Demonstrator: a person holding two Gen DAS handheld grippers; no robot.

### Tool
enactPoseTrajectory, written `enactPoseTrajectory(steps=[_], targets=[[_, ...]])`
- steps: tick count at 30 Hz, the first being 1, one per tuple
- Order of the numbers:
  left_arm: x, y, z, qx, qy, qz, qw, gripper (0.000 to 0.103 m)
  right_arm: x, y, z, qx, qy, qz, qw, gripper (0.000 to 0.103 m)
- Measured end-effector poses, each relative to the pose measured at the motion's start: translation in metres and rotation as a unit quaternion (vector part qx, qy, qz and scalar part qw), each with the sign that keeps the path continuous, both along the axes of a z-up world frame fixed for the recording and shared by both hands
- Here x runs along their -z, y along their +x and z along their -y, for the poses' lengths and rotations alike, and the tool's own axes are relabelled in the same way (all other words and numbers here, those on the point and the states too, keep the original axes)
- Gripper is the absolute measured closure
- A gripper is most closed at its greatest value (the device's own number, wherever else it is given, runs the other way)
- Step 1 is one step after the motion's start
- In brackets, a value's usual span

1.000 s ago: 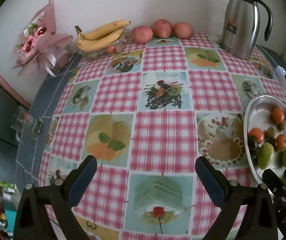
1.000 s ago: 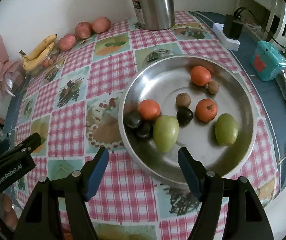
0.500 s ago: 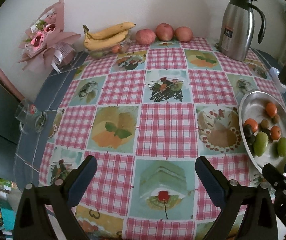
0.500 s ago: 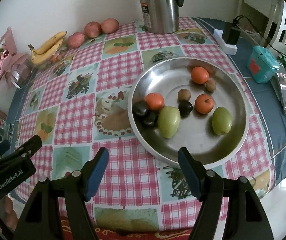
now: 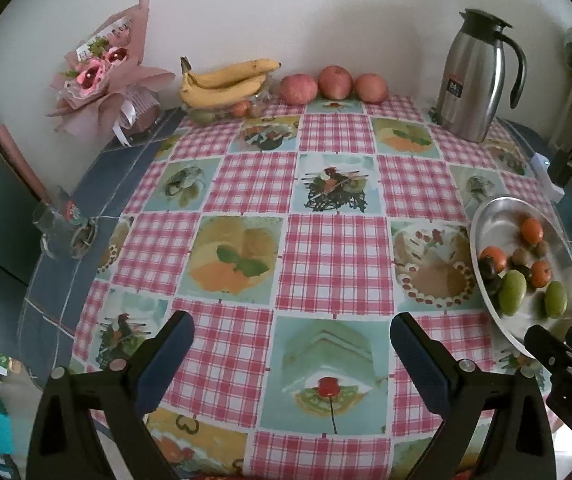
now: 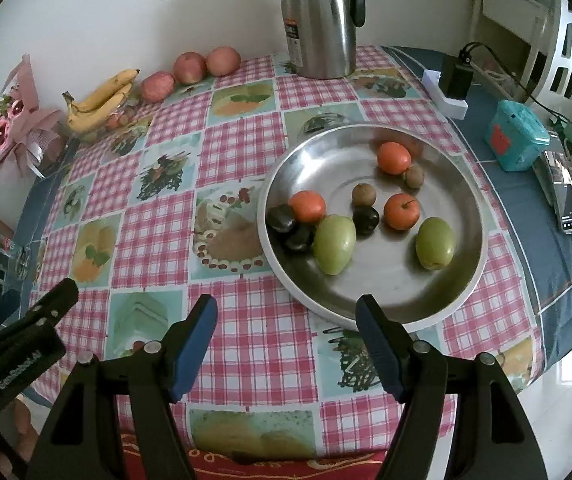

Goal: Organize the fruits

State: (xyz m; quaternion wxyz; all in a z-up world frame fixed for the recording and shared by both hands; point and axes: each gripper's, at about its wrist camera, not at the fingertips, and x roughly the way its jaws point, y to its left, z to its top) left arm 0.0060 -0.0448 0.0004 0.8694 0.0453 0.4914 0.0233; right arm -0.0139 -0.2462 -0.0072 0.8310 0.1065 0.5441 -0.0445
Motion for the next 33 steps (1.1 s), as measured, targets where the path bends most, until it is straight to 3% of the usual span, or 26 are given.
enactPoseTrajectory(steps=[12, 22, 33], targets=[[-0.011, -0.011, -0.005, -0.006, -0.016, 0.032, 0.9994, 0.003, -0.008, -0.006, -0.001, -0.002, -0.019, 0.023, 1.0, 0.03], [-0.005, -0.007, -0.015, -0.02, -0.041, 0.017, 0.9988, 0.003, -0.008, -0.006, 0.001, -0.001, -0.009, 0.028, 1.0, 0.03], [-0.005, -0.008, -0.011, -0.021, -0.029, 0.018, 0.9992, 0.003, -0.007, -0.006, 0.003, 0.004, -0.008, 0.025, 1.0, 0.03]])
